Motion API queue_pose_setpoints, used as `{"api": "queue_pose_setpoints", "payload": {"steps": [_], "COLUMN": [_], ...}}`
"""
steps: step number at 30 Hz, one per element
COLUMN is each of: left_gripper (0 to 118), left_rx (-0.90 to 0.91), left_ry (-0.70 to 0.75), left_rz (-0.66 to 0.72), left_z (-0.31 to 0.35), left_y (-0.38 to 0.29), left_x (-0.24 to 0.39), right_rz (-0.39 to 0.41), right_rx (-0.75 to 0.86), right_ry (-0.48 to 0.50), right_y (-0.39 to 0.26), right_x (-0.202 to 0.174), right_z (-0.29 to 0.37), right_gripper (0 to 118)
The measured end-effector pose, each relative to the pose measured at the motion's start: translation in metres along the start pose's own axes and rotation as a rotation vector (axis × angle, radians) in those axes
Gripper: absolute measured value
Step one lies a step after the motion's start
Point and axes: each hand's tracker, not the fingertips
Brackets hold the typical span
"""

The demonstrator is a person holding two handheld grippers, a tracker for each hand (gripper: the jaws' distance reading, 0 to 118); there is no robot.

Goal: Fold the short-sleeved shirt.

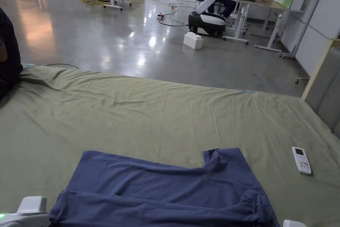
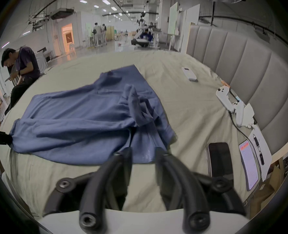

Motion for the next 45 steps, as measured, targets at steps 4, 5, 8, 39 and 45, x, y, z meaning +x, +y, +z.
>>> {"api": "queue_pose_setpoints", "payload": {"steps": [4,5,8,39,45], "left_gripper": [8,8,8,8,8], "left_rx": [0.039,0.052,0.060,0.153,0.053], "left_ry": [-0.006,-0.006,-0.003,-0.086,-0.092], "left_rz": [0.007,0.010,0.007,0.063,0.056], "left_z": [0.011,0.013,0.014,0.102,0.111], "left_y": [0.007,0.011,0.012,0.028,-0.010], "left_x": [-0.002,-0.002,-0.001,-0.027,-0.029], "right_rz": [0.028,0.032,0.043,0.180,0.185], "right_rx": [-0.101,-0.103,-0.186,-0.032,-0.114], "right_ry": [0.005,-0.004,0.009,0.062,0.042], "right_y": [0.013,0.015,0.020,0.023,-0.021], "right_x": [0.005,0.004,0.002,0.010,0.021], "right_z": [-0.025,-0.032,-0.057,0.097,0.102], "right_gripper": [69,74,79,5,5]}}
